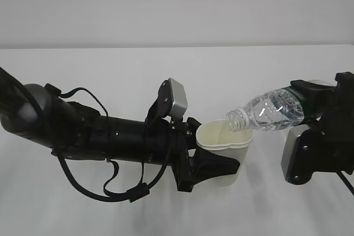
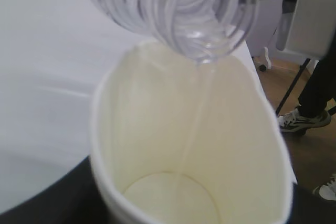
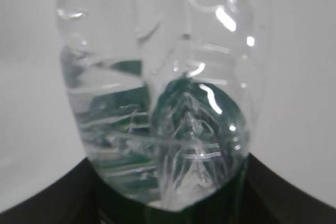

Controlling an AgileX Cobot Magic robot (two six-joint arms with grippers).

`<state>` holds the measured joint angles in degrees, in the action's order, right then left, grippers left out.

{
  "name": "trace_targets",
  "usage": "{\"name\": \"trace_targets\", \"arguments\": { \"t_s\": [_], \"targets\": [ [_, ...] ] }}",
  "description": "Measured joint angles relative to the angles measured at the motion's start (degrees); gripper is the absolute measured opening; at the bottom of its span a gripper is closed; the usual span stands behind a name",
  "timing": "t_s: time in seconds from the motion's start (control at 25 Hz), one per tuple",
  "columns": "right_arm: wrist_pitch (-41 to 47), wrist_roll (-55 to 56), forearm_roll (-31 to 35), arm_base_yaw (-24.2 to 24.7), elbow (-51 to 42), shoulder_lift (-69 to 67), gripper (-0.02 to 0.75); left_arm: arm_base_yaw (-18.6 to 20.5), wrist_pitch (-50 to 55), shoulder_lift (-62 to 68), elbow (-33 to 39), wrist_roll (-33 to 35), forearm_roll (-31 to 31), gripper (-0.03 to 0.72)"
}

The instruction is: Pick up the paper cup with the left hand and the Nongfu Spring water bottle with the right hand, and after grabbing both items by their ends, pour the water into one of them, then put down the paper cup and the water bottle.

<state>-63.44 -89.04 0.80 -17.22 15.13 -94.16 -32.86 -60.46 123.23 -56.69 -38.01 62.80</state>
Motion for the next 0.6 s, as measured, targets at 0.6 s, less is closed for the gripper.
{"name": "trace_targets", "arguments": {
  "t_s": [0.6],
  "targets": [
    [0.00,-0.92,0.00,0.00,0.00,0.00,0.410,0.00,0.10,0.00,0.00,0.00,0.09,0.442]
  ]
}}
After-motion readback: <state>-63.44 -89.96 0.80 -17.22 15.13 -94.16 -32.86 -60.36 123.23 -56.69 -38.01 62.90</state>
